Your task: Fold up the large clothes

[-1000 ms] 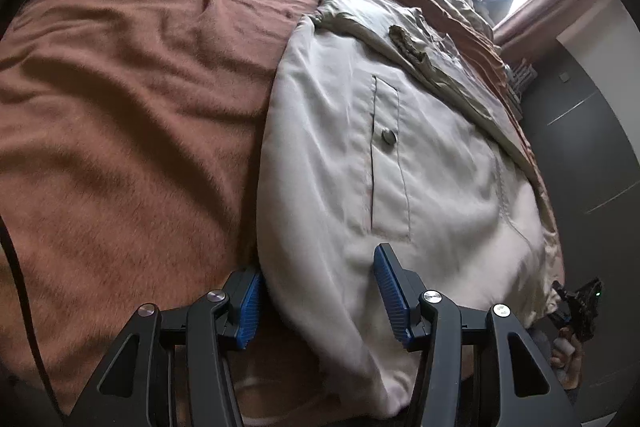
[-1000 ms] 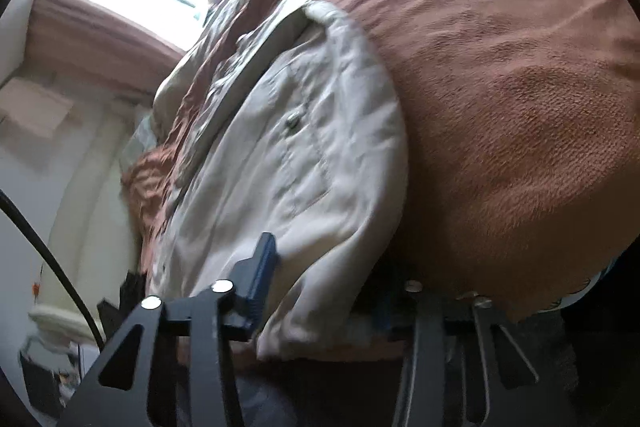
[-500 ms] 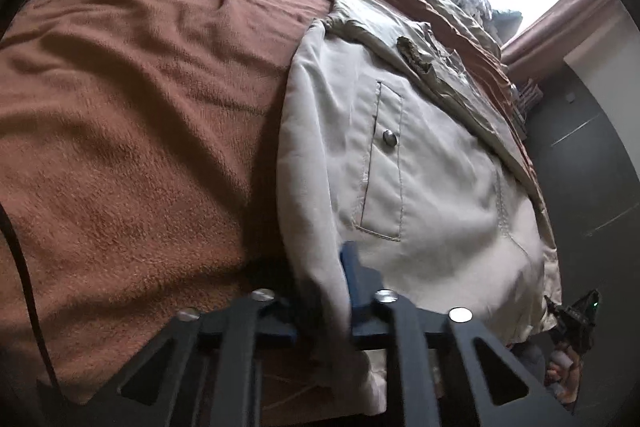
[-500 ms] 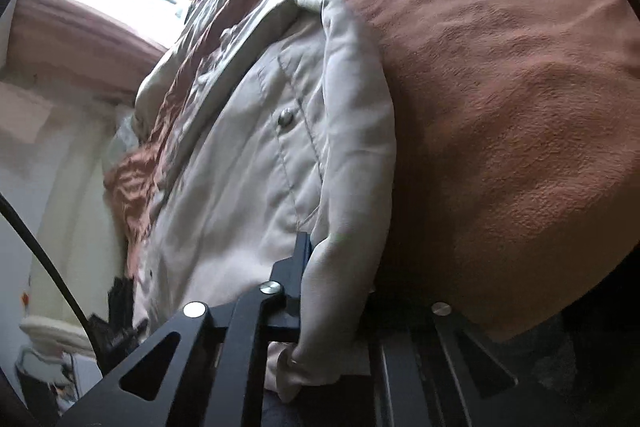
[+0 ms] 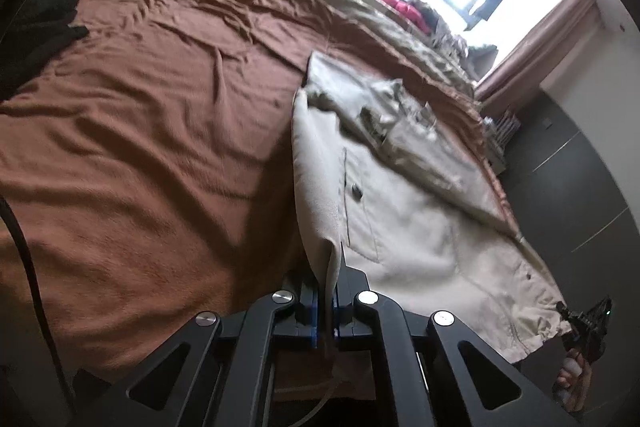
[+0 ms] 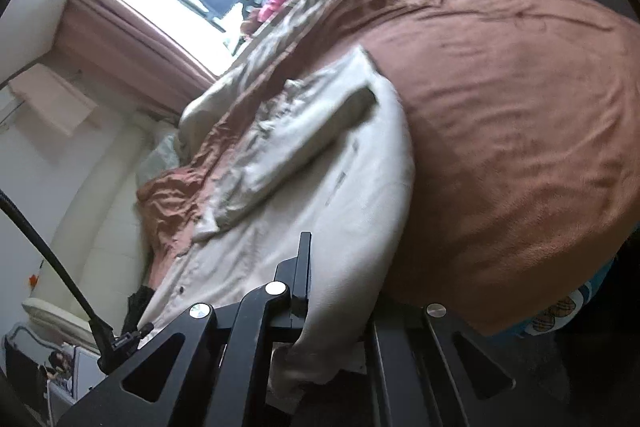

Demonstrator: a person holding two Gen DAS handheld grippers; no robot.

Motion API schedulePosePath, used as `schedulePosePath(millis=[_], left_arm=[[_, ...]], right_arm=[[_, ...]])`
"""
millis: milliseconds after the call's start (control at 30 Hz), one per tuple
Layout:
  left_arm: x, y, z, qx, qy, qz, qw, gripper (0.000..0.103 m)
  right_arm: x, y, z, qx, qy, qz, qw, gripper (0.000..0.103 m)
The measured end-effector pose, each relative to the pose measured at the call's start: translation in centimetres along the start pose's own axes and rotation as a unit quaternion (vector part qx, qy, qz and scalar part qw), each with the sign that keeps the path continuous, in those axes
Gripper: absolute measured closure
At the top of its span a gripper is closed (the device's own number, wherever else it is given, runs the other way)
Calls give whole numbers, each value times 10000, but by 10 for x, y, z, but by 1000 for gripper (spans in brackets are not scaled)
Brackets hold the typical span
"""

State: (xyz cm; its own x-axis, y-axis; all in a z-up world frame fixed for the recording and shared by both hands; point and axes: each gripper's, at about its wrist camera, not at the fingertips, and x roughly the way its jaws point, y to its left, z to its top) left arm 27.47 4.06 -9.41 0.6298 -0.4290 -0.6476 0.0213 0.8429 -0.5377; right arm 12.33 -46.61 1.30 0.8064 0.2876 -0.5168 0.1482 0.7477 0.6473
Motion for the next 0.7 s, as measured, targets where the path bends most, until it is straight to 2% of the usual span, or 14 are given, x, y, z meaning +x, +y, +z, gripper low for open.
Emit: schedulePosePath(millis=[267,500,600,700], left_arm=[[-88,-8,14,40,-514,-450,9977,99],[-164,-10,1,-18,-910,-898,9918,99],[-185,-9,-7,16,-1007,-953,9903,99],[-195,-9,-12,44,-971,-950,9907,99]], right_arm=[[-61,8,-18,-342,-267,338,9985,102],[-111,5,-50,-475,-559,728,9946,102],[-124,-6,-62,-492,-634,817,9934,102],[-120,-14,-66,-513,-625,771,9937,102]])
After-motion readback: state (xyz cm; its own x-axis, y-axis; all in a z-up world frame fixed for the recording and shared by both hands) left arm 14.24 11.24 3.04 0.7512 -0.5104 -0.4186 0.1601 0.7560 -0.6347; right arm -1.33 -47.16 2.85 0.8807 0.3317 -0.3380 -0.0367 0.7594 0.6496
